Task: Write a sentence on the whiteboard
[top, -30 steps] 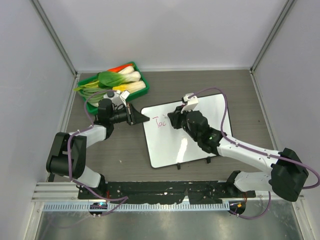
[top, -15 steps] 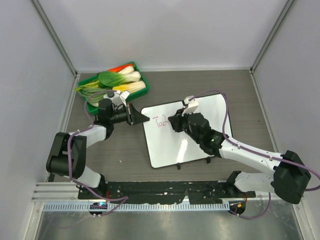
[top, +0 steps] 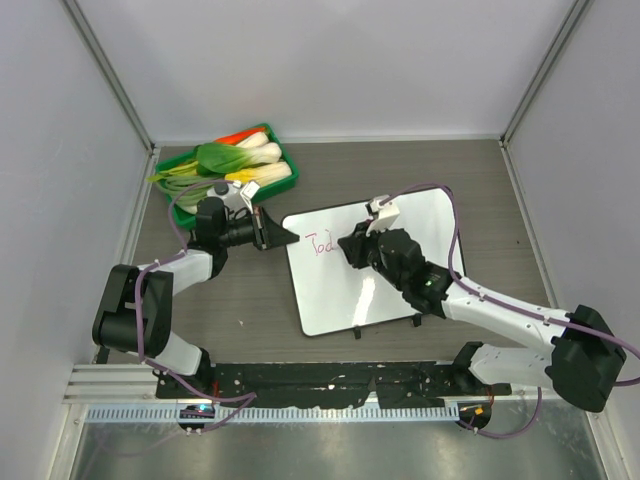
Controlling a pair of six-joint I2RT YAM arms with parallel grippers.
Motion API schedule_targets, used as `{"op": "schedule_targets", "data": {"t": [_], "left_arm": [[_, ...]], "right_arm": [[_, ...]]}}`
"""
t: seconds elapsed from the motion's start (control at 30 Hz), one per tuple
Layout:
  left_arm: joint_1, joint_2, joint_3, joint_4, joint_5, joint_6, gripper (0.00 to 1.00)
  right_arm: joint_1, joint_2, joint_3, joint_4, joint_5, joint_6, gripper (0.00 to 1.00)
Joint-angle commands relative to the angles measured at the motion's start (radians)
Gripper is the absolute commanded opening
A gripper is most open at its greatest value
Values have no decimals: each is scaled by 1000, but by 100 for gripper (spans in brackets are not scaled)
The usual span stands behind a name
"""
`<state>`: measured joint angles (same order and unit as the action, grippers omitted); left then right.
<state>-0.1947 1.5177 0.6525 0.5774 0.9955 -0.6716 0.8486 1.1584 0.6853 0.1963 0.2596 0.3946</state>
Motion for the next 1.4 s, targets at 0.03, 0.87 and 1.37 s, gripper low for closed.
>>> {"op": "schedule_targets", "data": {"t": [0.03,0.87,1.37], "left_arm": [[-26,12,4,-48,-17,132,0],[-26,13,6,-50,-15,133,0],[-26,12,6,-56,-20,138,0]], "right_arm": [[-3,-28,-6,-3,29,-11,1],[-16,-5,89,-31,81,-33,1],[-22,38,59,-23,73,-26,1]]}}
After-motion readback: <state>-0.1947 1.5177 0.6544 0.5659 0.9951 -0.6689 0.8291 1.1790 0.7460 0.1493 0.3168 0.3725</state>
